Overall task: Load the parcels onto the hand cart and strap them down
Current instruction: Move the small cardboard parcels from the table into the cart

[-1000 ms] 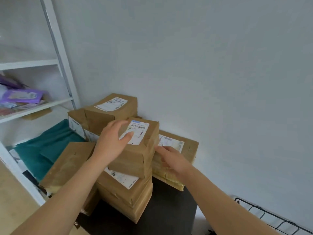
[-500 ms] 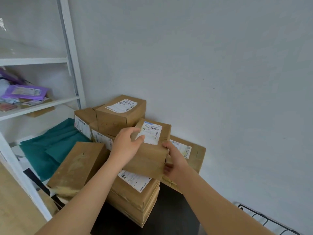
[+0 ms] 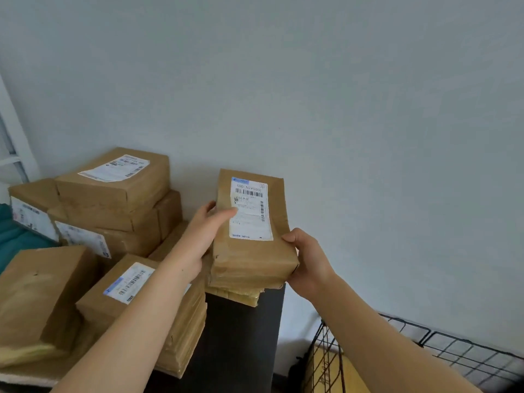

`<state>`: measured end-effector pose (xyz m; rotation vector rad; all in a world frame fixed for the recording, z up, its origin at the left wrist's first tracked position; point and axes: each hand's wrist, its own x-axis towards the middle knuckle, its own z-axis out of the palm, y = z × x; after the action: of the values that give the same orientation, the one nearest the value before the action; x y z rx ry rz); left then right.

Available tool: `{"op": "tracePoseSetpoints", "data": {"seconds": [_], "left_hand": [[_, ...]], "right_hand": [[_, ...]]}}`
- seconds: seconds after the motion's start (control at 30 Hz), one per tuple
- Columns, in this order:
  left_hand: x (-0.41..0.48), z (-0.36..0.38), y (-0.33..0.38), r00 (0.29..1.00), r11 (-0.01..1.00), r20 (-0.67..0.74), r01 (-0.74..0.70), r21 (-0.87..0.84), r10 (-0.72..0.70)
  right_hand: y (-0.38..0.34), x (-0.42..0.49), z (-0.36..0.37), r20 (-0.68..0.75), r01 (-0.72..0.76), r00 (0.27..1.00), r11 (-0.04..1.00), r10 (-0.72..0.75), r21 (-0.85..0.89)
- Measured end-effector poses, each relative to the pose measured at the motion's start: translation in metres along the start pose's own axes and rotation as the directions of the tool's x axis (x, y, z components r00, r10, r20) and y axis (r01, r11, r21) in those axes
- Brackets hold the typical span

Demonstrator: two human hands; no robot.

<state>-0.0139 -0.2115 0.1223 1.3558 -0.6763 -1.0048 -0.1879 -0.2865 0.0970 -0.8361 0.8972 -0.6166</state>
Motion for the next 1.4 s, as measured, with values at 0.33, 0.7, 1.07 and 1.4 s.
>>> {"op": "tracePoseSetpoints", "data": {"seconds": [0.33,0.7,1.07,1.4], "left_hand": [[0.003,0.136,-0.049,0.97,0.996,0.225,0.09,0.011,-0.09],[-0.034,0.316,-0.123,0.939,0.988,0.309,0.135,0.076,-0.152],[-0.054,0.505,-0.254,0.872,0.909,0.336,0.24,0.34,-0.355],[-0.045,0.563,-0.387,0.768,0.702,0.225,0.37,0.608,-0.6]], "right_hand": [[-0.018,-0.052,-0.142,-0.189,0.092,0.978,0.995,-0.085,0.026],[-0.031,-0.109,-0.335,-0.287,-0.103,0.958,0.952,0.017,-0.287],[0.016,-0.11,-0.562,-0.475,-0.211,0.869,0.973,0.14,-0.099],[0.1,-0.089,-0.681,-0.523,-0.239,0.844,0.956,0.117,-0.172]]}}
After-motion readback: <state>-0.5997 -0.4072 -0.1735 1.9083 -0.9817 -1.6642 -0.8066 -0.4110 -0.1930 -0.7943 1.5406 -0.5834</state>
